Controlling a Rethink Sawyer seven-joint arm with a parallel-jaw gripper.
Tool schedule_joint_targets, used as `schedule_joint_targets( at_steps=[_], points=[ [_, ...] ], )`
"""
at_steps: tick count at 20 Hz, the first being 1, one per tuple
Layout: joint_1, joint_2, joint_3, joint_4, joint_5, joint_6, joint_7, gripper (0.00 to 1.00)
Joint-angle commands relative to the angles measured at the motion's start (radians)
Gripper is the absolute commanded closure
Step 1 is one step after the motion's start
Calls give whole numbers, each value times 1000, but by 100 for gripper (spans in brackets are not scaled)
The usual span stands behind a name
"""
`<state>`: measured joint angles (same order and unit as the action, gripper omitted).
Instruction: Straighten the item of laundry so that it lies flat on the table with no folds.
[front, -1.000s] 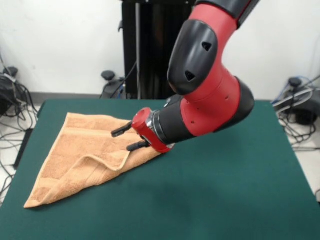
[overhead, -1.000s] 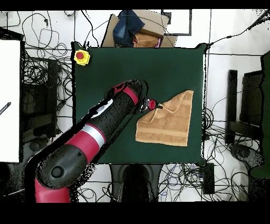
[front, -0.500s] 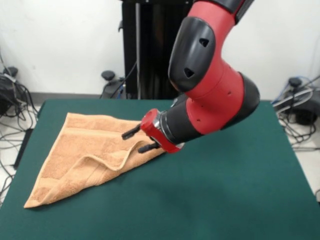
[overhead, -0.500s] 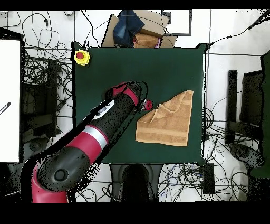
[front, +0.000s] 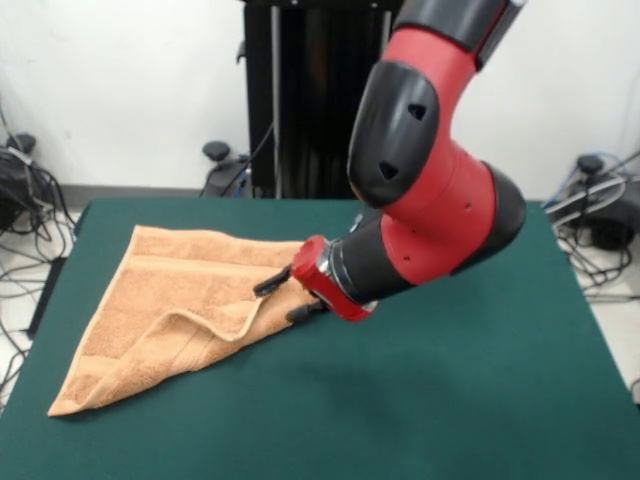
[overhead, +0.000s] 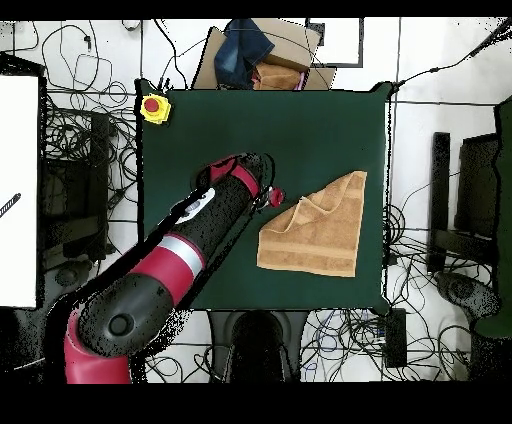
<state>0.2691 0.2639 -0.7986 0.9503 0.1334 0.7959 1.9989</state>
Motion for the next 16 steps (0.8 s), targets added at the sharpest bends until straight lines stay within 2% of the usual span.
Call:
schedule_joint_targets(
  at_steps=[1,11,16],
  points=[
    [-5,139,67,-86,29,-70,279,0],
    [-9,211,13,-92,-5,-90,273,0],
    [3,107,56,41,-36,-160,202,0]
  ],
)
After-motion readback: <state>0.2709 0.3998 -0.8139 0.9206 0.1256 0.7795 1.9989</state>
